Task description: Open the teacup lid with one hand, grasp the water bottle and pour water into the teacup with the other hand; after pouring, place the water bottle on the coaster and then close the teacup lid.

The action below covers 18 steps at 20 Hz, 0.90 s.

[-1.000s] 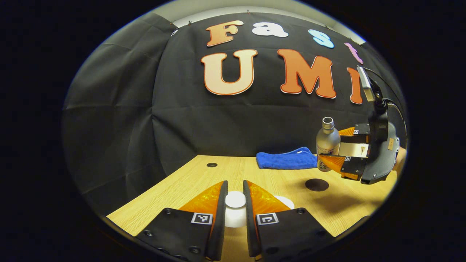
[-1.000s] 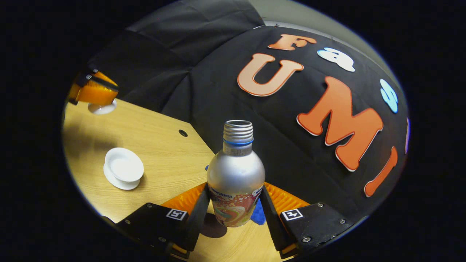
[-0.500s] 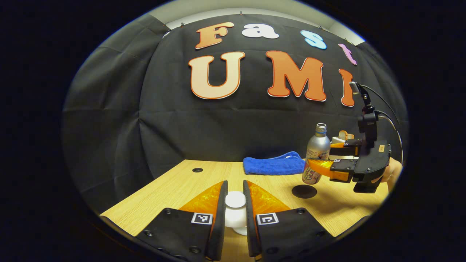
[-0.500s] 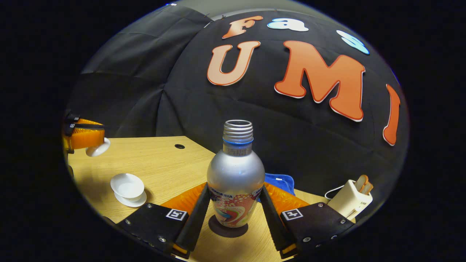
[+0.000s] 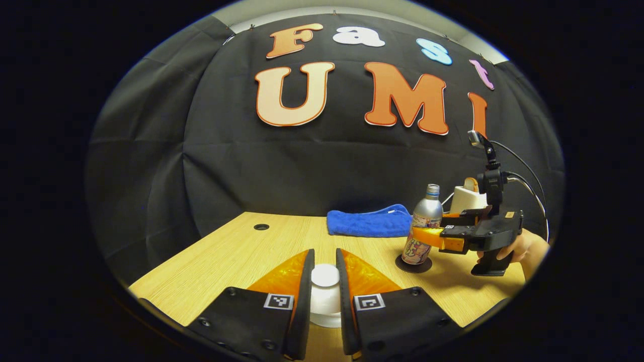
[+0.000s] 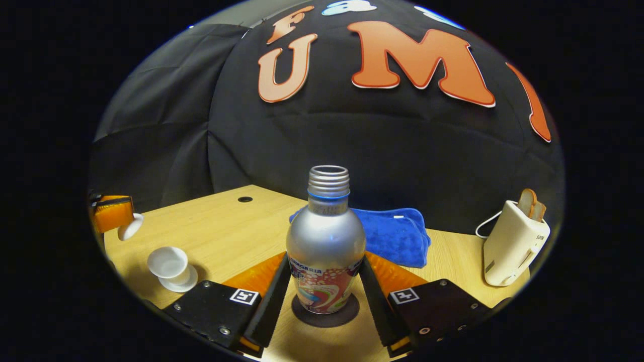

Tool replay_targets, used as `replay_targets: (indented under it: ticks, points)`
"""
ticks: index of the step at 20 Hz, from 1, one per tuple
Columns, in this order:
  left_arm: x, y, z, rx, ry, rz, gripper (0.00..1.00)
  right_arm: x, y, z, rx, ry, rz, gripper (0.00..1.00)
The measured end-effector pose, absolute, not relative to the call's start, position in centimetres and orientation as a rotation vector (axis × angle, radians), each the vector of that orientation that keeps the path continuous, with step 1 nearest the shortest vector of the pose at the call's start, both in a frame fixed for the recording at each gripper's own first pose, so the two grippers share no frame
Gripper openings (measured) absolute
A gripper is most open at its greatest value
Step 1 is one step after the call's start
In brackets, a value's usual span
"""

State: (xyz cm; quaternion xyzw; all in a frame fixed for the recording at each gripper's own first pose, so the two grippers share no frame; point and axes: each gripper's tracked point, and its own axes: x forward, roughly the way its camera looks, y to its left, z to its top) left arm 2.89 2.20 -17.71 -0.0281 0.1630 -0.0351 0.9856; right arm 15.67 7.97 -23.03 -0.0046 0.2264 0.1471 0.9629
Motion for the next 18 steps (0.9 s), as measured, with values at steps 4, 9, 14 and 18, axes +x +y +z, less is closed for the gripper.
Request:
replay_targets:
  ticks: [4, 9, 14, 18]
  points:
    - [3.3, 1.9, -18.7, -0.064, 0.352, -0.072, 0.3, 15.5, 7.9, -23.7, 0.058, 0.487, 0.304, 0.8]
    - [3.6, 1.1, -19.3, -0.071, 0.367, -0.086, 0.3, 15.1, 8.4, -23.7, 0.075, 0.497, 0.309, 0.8]
    - [3.9, 0.4, -20.5, -0.07, 0.385, -0.1, 0.27, 14.9, 8.2, -24.2, 0.022, 0.511, 0.298, 0.83]
    - [4.5, 0.0, -21.8, -0.068, 0.399, -0.105, 0.3, 13.4, 8.4, -24.5, -0.029, 0.528, 0.32, 0.94]
